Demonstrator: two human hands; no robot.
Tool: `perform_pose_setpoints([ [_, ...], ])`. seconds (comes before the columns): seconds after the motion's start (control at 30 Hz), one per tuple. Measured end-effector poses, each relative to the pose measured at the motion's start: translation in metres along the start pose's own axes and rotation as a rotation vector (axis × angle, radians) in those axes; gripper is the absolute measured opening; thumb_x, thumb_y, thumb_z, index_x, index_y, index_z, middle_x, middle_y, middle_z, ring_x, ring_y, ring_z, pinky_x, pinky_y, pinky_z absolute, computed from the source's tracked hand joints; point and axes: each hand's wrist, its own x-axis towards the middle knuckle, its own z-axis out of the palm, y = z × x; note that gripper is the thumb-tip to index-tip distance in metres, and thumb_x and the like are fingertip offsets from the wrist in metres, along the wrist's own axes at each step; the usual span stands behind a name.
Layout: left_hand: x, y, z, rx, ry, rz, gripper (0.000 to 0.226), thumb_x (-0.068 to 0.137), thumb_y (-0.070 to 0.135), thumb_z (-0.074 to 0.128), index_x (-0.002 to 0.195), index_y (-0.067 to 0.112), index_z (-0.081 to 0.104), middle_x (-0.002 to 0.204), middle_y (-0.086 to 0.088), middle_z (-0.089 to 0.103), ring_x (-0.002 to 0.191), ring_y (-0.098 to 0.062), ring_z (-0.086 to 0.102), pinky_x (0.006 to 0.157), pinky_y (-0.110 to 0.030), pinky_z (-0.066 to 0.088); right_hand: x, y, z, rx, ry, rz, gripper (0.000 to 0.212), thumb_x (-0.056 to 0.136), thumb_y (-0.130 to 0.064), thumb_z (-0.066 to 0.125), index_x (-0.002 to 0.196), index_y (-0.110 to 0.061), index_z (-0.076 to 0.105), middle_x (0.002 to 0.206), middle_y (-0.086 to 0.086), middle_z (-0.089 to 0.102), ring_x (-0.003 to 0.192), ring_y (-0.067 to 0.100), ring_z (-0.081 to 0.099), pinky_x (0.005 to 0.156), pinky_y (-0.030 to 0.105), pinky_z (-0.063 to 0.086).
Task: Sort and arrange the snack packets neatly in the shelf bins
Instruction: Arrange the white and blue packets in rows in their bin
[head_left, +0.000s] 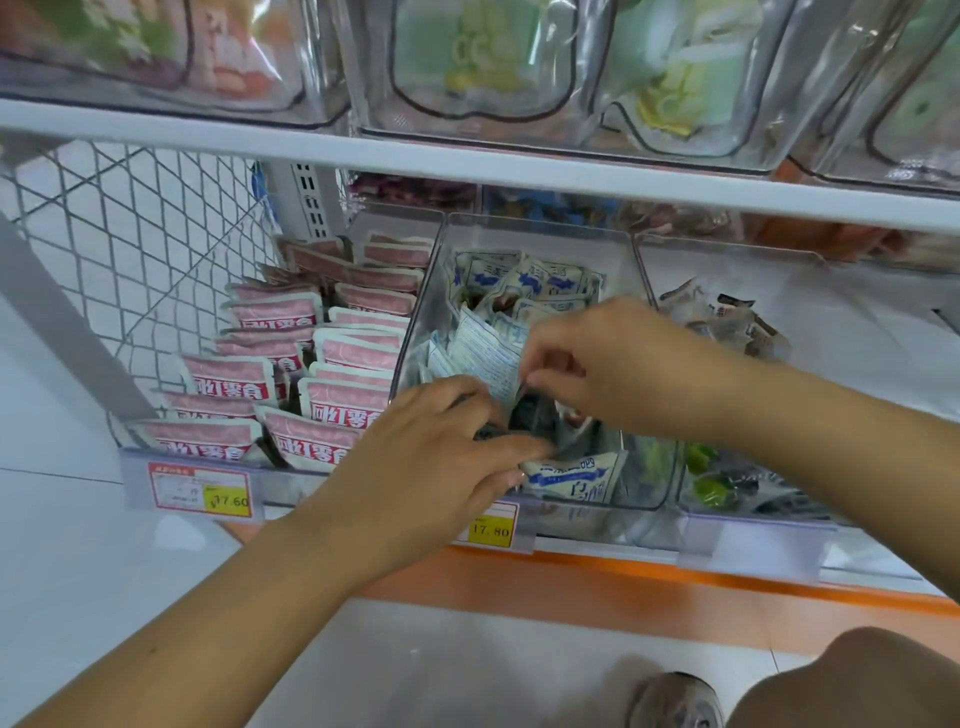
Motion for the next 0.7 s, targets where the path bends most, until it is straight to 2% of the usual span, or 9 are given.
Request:
perform_pose_setpoints([
  [0.07,0.000,-0.001,-0.002,-0.044,-0.001,0.015,0.037,0.093,0.043,0.040,0.124,0.038,0.061,0.105,0.008,0.062,0.114,-0.022,0.053,0.090,-0.037,0.045,0.004,-0.005,0.005,0.061,-0.294,0.028,0.019,0.096,-0.026,0.052,0.101,-0.028,0.070,0.087,-0.012,0.069,0.079,0.004,0.062,0.071,0.013,0.048],
  [0.2,-0.004,-0.004,-0.003,-0.088,-0.010,0.023,0.038,0.091,0.043,0.042,0.123,0.037,0.061,0.108,0.006,0.062,0.118,-0.022,0.054,0.094,-0.038,0.045,0.021,0.006,0.024,-0.125,-0.531,-0.045,0.031,0.098,-0.016,0.045,0.119,-0.027,0.064,0.111,-0.005,0.067,0.098,0.016,0.061,0.088,0.034,0.050],
  [0.3,-0.008,-0.006,-0.002,-0.089,-0.059,0.041,0.038,0.090,0.048,0.041,0.123,0.041,0.059,0.111,0.009,0.060,0.125,-0.023,0.050,0.097,-0.039,0.044,0.030,0.022,0.035,-0.212,-0.507,-0.055,0.034,0.099,-0.017,0.044,0.130,-0.025,0.056,0.125,-0.001,0.058,0.106,0.021,0.058,0.090,0.039,0.050],
  [0.37,-0.011,-0.006,-0.002,-0.072,-0.068,0.045,0.038,0.089,0.049,0.041,0.122,0.041,0.059,0.110,0.008,0.060,0.124,-0.023,0.051,0.094,-0.039,0.045,0.033,0.028,0.042,-0.256,-0.482,-0.068,0.030,0.097,-0.026,0.050,0.124,-0.017,0.057,0.122,0.003,0.055,0.107,0.023,0.056,0.087,0.035,0.047],
  [0.43,-0.012,-0.005,-0.002,-0.067,-0.068,0.046,0.038,0.090,0.045,0.041,0.122,0.040,0.060,0.111,0.006,0.061,0.122,-0.024,0.052,0.092,-0.040,0.047,0.036,0.027,0.044,-0.337,-0.488,-0.082,0.039,0.094,-0.040,0.056,0.119,-0.011,0.055,0.118,0.004,0.050,0.100,0.021,0.051,0.079,0.029,0.041],
  [0.5,-0.013,-0.004,-0.001,-0.065,-0.069,0.053,0.037,0.090,0.042,0.040,0.122,0.039,0.060,0.112,0.003,0.061,0.120,-0.026,0.053,0.090,-0.041,0.049,0.040,0.023,0.044,-0.383,-0.480,-0.053,0.042,0.085,-0.056,0.061,0.097,-0.016,0.053,0.105,0.003,0.050,0.088,0.018,0.047,0.077,0.032,0.044],
  [0.57,-0.013,-0.003,0.000,-0.062,-0.066,0.054,0.037,0.091,0.040,0.040,0.120,0.038,0.061,0.113,0.000,0.062,0.119,-0.028,0.054,0.090,-0.043,0.050,0.042,0.019,0.045,-0.408,-0.477,0.002,0.049,0.075,-0.063,0.067,0.074,-0.022,0.039,0.085,0.000,0.050,0.077,0.014,0.045,0.071,0.033,0.045],
  [0.63,-0.012,-0.002,0.002,-0.061,-0.072,0.037,0.037,0.091,0.039,0.038,0.119,0.038,0.062,0.117,-0.001,0.063,0.121,-0.029,0.054,0.092,-0.044,0.049,0.043,0.017,0.051,-0.474,-0.514,0.025,0.055,0.073,-0.067,0.066,0.082,-0.019,0.041,0.088,-0.002,0.051,0.090,0.016,0.044,0.079,0.032,0.045],
  [0.7,-0.012,0.000,0.002,-0.053,-0.081,0.021,0.038,0.091,0.040,0.037,0.119,0.040,0.062,0.120,-0.002,0.063,0.125,-0.029,0.052,0.095,-0.045,0.048,0.042,0.014,0.058,-0.546,-0.543,0.034,0.060,0.076,-0.068,0.061,0.106,-0.018,0.048,0.092,-0.003,0.045,0.110,0.021,0.036,0.096,0.033,0.038],
])
